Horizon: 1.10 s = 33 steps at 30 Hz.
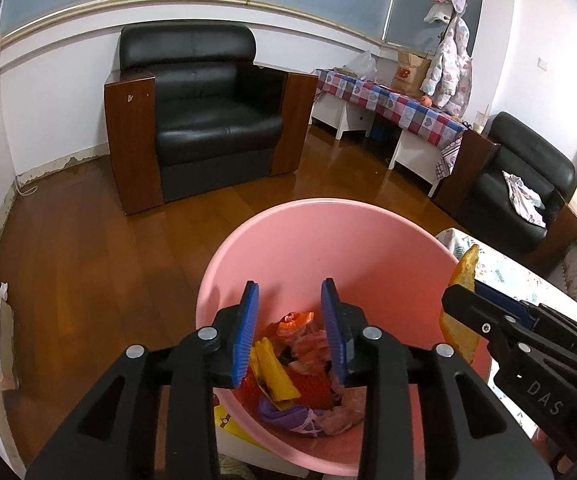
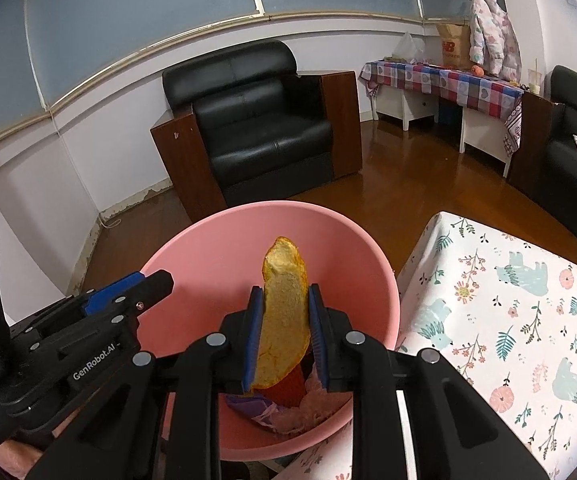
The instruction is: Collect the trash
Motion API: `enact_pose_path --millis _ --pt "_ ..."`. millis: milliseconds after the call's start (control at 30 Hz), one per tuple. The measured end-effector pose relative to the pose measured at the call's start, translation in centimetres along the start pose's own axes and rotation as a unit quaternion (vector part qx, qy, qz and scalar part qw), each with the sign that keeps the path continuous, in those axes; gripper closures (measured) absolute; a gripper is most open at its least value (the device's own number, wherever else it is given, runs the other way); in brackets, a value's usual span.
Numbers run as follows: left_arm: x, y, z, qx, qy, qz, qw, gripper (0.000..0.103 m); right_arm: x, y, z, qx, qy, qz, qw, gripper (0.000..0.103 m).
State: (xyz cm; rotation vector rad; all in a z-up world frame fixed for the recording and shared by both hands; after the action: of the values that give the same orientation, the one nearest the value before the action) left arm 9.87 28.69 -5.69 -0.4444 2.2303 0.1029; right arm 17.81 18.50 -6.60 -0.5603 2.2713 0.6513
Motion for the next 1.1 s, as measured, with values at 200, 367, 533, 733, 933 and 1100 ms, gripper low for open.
enact_pose_path --millis 200,367,533,733,933,1100 --pt "0.1 -0.3 0.2 0.001 -0.001 0.009 1.0000 0.070 0.0 0.0 0.4 -0.005 0.003 0.002 1.000 0.079" --pt "0.0 -0.9 0.0 0.004 -0.004 0.017 0.9998 0.066 -0.1 0.2 0.1 -0.006 -0.001 -0.003 1.000 0.078" --pt "-0.1 -0.9 -0.4 0.008 -0.009 0.013 0.9998 0.060 -0.5 0.1 -0.8 -0.007 -0.014 -0.002 1.000 0.063" --pt "-0.6 -1.4 -1.6 0.012 -0.019 0.016 0.9996 0.060 -0.8 -0.2 -2.7 -0.015 -0.020 0.005 1.000 0.063" --pt "-1.0 -2.5 -3.7 0.024 -0.029 0.021 0.9991 0.060 -0.3 -1.0 -6.3 -0.013 -0.031 0.011 0.999 0.060" --pt "-1.0 -4.1 -5.8 0.036 -0.038 0.025 0.9983 0.060 0.8 -1.2 -9.5 -0.003 -0.038 0.006 0.999 0.054"
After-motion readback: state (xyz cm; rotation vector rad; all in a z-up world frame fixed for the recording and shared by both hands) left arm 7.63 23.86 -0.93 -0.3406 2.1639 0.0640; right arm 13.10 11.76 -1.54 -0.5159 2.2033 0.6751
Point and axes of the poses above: each gripper's, at about its wrist camera, not at the fingertips, and z roughly the way its jaws point, y to its left, x to its underside, the point moved 8 cm from there along z, roughly the way its jaws point, and after that the axes turned 6 degrees about z, right-handed, at the moved point
